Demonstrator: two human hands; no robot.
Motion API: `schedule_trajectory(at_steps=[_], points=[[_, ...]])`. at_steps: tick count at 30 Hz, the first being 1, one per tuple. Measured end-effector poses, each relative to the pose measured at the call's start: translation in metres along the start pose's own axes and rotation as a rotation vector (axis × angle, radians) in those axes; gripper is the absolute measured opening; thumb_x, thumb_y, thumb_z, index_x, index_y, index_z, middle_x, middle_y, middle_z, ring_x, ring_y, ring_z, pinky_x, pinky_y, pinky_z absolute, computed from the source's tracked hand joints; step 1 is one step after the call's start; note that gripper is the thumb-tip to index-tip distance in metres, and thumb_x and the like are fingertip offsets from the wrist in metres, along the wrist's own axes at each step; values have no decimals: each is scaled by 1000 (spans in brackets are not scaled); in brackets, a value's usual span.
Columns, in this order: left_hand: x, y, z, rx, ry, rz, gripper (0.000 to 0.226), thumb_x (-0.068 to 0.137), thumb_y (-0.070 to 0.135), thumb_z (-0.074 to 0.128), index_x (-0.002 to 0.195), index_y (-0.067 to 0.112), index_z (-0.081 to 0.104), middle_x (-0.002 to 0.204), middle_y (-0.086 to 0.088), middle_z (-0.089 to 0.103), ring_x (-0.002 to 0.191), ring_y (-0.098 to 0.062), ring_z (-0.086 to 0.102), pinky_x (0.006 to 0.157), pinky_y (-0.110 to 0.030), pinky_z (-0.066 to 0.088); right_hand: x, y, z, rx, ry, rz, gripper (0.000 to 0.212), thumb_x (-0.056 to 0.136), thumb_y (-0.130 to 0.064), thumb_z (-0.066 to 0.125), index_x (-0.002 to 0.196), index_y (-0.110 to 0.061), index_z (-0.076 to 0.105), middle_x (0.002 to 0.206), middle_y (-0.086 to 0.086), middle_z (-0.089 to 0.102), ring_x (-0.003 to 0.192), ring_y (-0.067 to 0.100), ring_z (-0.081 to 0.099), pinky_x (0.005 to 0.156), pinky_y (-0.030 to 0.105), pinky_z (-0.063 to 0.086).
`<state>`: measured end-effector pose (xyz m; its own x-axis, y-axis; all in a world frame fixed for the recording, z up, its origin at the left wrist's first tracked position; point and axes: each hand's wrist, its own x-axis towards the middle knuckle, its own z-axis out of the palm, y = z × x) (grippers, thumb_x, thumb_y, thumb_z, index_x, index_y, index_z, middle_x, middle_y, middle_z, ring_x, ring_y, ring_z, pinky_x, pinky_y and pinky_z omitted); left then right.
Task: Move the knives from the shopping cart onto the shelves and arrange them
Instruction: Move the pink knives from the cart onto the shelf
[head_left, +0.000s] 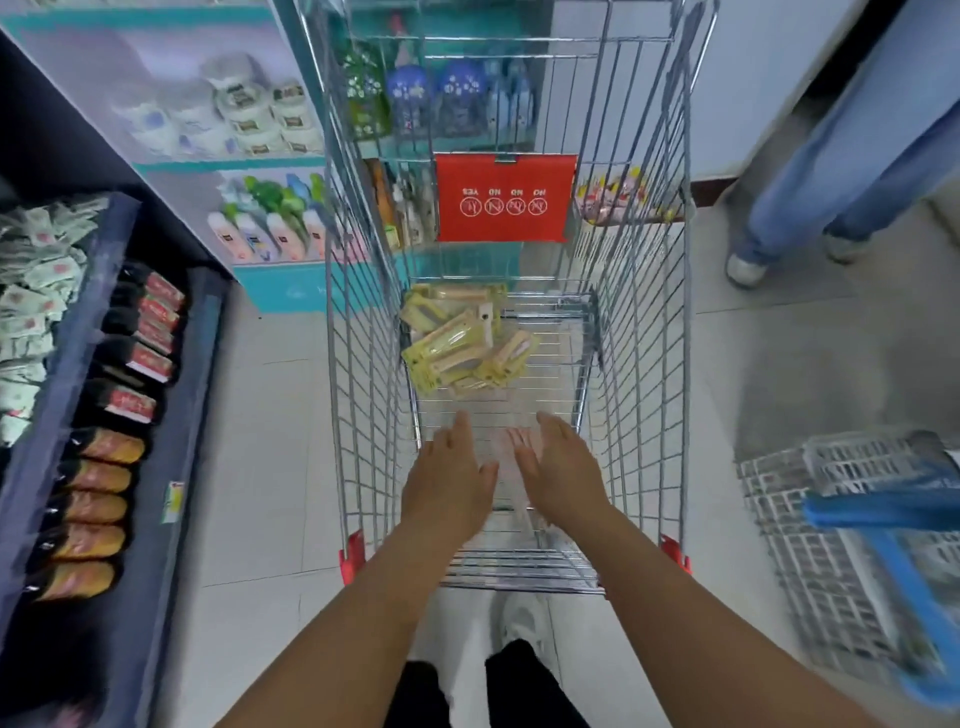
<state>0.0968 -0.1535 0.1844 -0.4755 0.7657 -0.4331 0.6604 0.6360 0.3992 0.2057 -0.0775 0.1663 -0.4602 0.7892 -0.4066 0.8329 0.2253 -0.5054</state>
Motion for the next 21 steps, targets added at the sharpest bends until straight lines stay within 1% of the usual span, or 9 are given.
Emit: schedule_trajectory(at_steps=[4,7,11,13,16,18,21], points=[[43,-1,43,-1,-89,-14,76,95,39,48,152,17,3,141,-12,39,127,-29,40,97,-43,44,36,31,23,-9,-58,76,55,100,-30,40,149,-11,23,153,7,29,136,25,33,108,36,30],[67,-10,71,20,-154,-24,82,94,38,51,151,15,-3,140,-12,38,125,-28,40,93,-40,44,57,53,39,-10,-90,132,58,99,-29,45,149,-12,21,154,6,26,137,26,31,108,39,31],[93,-24,104,36,-207,-69,78,93,37,53,149,17,2,134,-10,43,119,-27,44,86,-39,44,81,77,63,-1,-139,200,65,95,-28,54,150,-18,20,153,3,27,134,26,36,107,41,35],[100,-29,120,19,-225,-87,79,93,37,54,149,18,2,135,-10,41,121,-27,42,87,-40,44,87,89,74,-5,-158,229,69,93,-29,57,150,-23,20,152,2,28,133,26,37,106,43,37],[110,-30,142,26,-266,-93,81,94,37,53,151,16,-1,140,-11,37,125,-28,40,93,-41,43,95,108,87,-31,-181,277,74,90,-29,62,150,-29,19,153,2,26,134,27,36,107,47,37],[114,-28,156,45,-288,-87,83,93,38,53,151,15,-1,137,-12,37,124,-28,41,93,-41,43,98,120,92,-44,-191,320,76,87,-28,65,149,-30,21,149,6,28,131,29,36,106,47,37],[117,-25,173,23,-299,-98,86,91,39,57,150,14,-1,131,-12,40,119,-28,44,91,-39,44,100,132,99,-39,-199,361,78,82,-24,70,146,-29,25,134,12,34,122,31,41,100,43,42]])
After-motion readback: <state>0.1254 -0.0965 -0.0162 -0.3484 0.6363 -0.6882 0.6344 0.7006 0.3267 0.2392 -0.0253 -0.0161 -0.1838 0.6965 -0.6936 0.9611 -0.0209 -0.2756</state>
